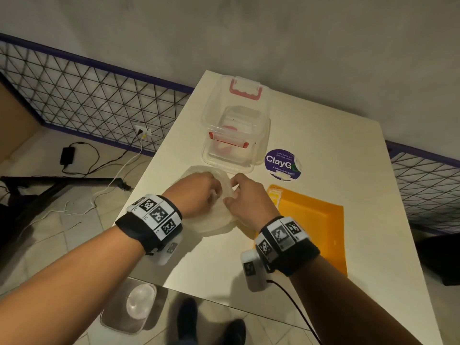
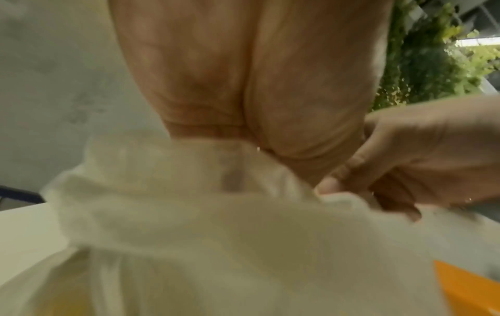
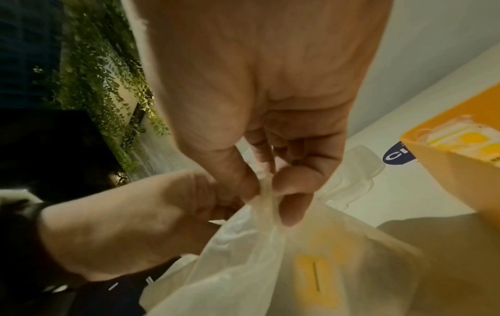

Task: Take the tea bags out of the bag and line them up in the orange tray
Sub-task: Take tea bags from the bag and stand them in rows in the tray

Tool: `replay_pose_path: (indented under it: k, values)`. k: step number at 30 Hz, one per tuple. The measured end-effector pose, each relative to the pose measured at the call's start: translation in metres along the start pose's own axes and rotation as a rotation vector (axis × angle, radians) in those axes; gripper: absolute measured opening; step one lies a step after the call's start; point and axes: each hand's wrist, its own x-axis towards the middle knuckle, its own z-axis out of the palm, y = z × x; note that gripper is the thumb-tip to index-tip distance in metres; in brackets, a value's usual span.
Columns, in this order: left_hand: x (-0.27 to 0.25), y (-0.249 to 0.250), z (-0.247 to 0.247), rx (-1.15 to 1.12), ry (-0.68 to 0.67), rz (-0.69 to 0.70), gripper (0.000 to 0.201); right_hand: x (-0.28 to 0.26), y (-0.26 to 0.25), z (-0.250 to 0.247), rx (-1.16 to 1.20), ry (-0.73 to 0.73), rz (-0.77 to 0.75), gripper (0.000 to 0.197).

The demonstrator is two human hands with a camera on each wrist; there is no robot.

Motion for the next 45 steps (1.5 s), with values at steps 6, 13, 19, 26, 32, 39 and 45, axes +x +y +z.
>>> replay_pose_path:
  k: [6, 13, 19, 26, 32, 39, 45]
  values:
    - [0.007, 0.009, 0.007, 0.311, -0.217, -0.039, 0.027, -0.009, -0.013, 0.002, -0.013, 0.034, -0.128, 0.031]
    - [0.011, 0.006, 0.012, 0.537, -0.311, -0.056, 0.032, -0.018, -0.024, 0.011, -0.074, 0.047, -0.212, 0.033]
    - [0.007, 0.001, 0.010, 0.529, -0.364, -0.104, 0.026, -0.020, -0.024, 0.012, -0.095, 0.044, -0.213, 0.032]
    - [0.000, 0.001, 0.008, 0.564, -0.315, -0.122, 0.015, -0.018, -0.024, 0.013, -0.082, 0.033, -0.203, 0.030]
    - [0.003, -0.005, 0.005, 0.457, -0.290, -0.193, 0.016, -0.014, -0.020, 0.011, -0.046, 0.043, -0.189, 0.028]
    - [0.000, -0.004, -0.010, 0.401, -0.223, -0.163, 0.019, -0.005, -0.018, 0.000, 0.047, 0.069, -0.143, 0.027]
    - [-0.003, 0.000, -0.028, 0.375, -0.044, -0.115, 0.019, 0.004, -0.016, -0.008, 0.102, 0.098, -0.111, 0.024]
